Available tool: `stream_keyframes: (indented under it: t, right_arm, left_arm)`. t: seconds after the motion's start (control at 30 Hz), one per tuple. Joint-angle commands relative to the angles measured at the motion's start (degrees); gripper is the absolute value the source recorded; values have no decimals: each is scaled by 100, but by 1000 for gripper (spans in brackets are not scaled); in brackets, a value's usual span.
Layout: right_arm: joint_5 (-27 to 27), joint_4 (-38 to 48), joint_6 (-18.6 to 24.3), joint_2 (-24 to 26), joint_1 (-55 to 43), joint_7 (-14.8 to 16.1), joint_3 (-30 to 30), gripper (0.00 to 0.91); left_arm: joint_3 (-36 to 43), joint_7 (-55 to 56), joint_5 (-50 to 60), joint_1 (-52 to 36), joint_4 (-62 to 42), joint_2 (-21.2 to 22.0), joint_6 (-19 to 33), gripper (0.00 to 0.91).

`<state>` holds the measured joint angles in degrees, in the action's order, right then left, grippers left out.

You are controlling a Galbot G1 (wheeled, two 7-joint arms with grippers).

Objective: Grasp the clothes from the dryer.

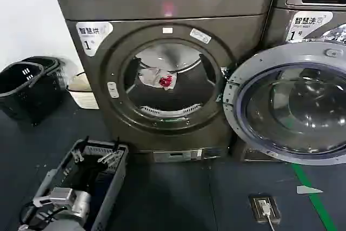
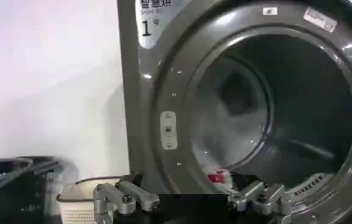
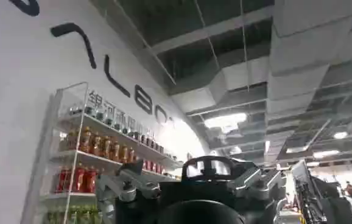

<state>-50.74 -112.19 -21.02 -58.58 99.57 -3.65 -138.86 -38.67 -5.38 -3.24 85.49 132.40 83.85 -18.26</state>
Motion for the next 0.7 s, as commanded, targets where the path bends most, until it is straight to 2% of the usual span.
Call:
stream_keyframes:
  t: [0.03, 0.37, 0.7]
  right_arm:
    - [-24, -20, 124, -25, 0, 28, 29, 907]
    - [-206, -48, 175, -58, 61, -23, -62, 907]
    - [-289, -67, 179, -52, 73, -23, -92, 907]
  left_arm:
    - [0, -145, -33, 0, 0, -7, -97, 907]
    - [411, -55, 228, 158, 33, 65, -178, 907]
    - [446, -116, 240, 112, 67, 129, -218, 907]
